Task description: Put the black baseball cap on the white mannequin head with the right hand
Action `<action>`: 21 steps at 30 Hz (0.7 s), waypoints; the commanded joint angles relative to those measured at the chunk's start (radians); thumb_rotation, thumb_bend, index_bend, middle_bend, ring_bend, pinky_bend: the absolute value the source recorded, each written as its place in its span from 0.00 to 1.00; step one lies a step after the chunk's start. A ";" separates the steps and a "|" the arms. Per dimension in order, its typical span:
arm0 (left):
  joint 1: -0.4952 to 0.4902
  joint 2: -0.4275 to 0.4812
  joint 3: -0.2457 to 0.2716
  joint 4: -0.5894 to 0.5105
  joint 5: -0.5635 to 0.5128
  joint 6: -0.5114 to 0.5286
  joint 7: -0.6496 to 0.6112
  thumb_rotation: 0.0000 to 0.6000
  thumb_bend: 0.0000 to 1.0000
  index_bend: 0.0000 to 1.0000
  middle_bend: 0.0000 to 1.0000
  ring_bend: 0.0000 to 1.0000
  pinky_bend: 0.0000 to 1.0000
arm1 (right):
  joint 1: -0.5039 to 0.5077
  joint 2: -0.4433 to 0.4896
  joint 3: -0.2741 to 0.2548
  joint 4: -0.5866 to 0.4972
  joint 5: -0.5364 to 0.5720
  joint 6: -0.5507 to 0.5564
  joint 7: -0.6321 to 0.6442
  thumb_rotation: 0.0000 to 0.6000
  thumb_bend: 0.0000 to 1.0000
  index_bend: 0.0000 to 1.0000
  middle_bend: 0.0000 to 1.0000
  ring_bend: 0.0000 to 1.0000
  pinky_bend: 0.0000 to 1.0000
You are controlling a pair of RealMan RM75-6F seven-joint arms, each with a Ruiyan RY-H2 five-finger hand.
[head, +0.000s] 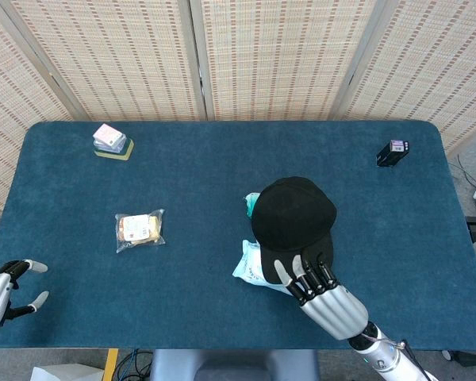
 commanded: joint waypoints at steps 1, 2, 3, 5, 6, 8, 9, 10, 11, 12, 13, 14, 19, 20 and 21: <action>0.000 0.000 0.002 0.000 0.002 0.000 0.002 1.00 0.22 0.39 0.41 0.30 0.51 | -0.014 0.016 -0.002 -0.010 0.006 0.007 0.002 1.00 0.39 0.20 0.41 0.28 0.39; 0.000 -0.001 0.002 0.000 0.002 -0.001 0.004 1.00 0.22 0.39 0.41 0.30 0.51 | -0.019 0.022 -0.002 -0.012 0.008 0.008 0.000 1.00 0.39 0.20 0.41 0.28 0.39; 0.000 -0.002 0.003 0.000 0.002 -0.001 0.006 1.00 0.22 0.39 0.41 0.30 0.51 | -0.024 0.029 -0.003 -0.012 0.009 0.009 -0.005 1.00 0.39 0.20 0.41 0.28 0.38; 0.001 0.000 0.002 -0.005 0.003 0.001 0.009 1.00 0.22 0.39 0.41 0.30 0.51 | -0.039 0.046 -0.006 -0.016 0.019 0.007 -0.013 1.00 0.39 0.18 0.40 0.27 0.38; 0.000 0.000 0.002 -0.004 0.001 -0.001 0.009 1.00 0.22 0.39 0.41 0.30 0.51 | -0.046 0.054 -0.009 -0.019 0.027 0.007 -0.013 1.00 0.39 0.18 0.40 0.27 0.38; -0.002 -0.001 0.002 -0.003 0.002 -0.003 0.008 1.00 0.22 0.39 0.41 0.30 0.51 | -0.062 0.071 -0.012 -0.029 0.046 0.008 -0.009 1.00 0.39 0.16 0.39 0.26 0.38; -0.002 -0.001 0.003 -0.003 0.004 -0.003 0.006 1.00 0.22 0.39 0.41 0.30 0.51 | -0.069 0.078 -0.013 -0.032 0.054 0.009 -0.008 1.00 0.39 0.16 0.39 0.26 0.38; -0.001 -0.001 0.003 -0.004 0.006 -0.002 0.006 1.00 0.22 0.39 0.41 0.30 0.51 | -0.076 0.085 -0.015 -0.036 0.062 0.011 -0.005 1.00 0.39 0.15 0.39 0.26 0.38; -0.001 -0.002 0.004 -0.003 0.008 -0.001 0.005 1.00 0.22 0.39 0.41 0.30 0.51 | -0.086 0.093 -0.017 -0.040 0.073 0.014 0.000 1.00 0.39 0.15 0.39 0.26 0.38; -0.001 -0.002 0.005 -0.003 0.009 -0.001 0.005 1.00 0.22 0.39 0.41 0.30 0.51 | -0.093 0.099 -0.019 -0.042 0.081 0.015 0.005 1.00 0.39 0.14 0.39 0.26 0.38; -0.001 -0.003 0.006 -0.003 0.011 -0.002 0.005 1.00 0.22 0.39 0.41 0.30 0.51 | -0.100 0.105 -0.021 -0.044 0.087 0.017 0.008 1.00 0.39 0.14 0.38 0.26 0.38; -0.001 -0.003 0.006 -0.002 0.011 -0.001 0.005 1.00 0.22 0.39 0.41 0.30 0.51 | -0.108 0.114 -0.024 -0.046 0.094 0.019 0.013 1.00 0.39 0.13 0.38 0.26 0.38; -0.002 -0.002 0.008 -0.004 0.014 -0.001 0.005 1.00 0.22 0.39 0.41 0.30 0.51 | -0.146 0.150 -0.031 -0.061 0.113 0.055 0.037 1.00 0.39 0.12 0.38 0.25 0.38; -0.001 -0.002 0.008 -0.005 0.015 -0.001 0.005 1.00 0.22 0.39 0.41 0.30 0.51 | -0.153 0.155 -0.031 -0.062 0.113 0.067 0.041 1.00 0.39 0.12 0.38 0.25 0.38; -0.001 -0.003 0.008 -0.004 0.014 -0.001 0.006 1.00 0.22 0.39 0.41 0.30 0.51 | -0.160 0.160 -0.031 -0.062 0.112 0.077 0.046 1.00 0.39 0.12 0.38 0.25 0.38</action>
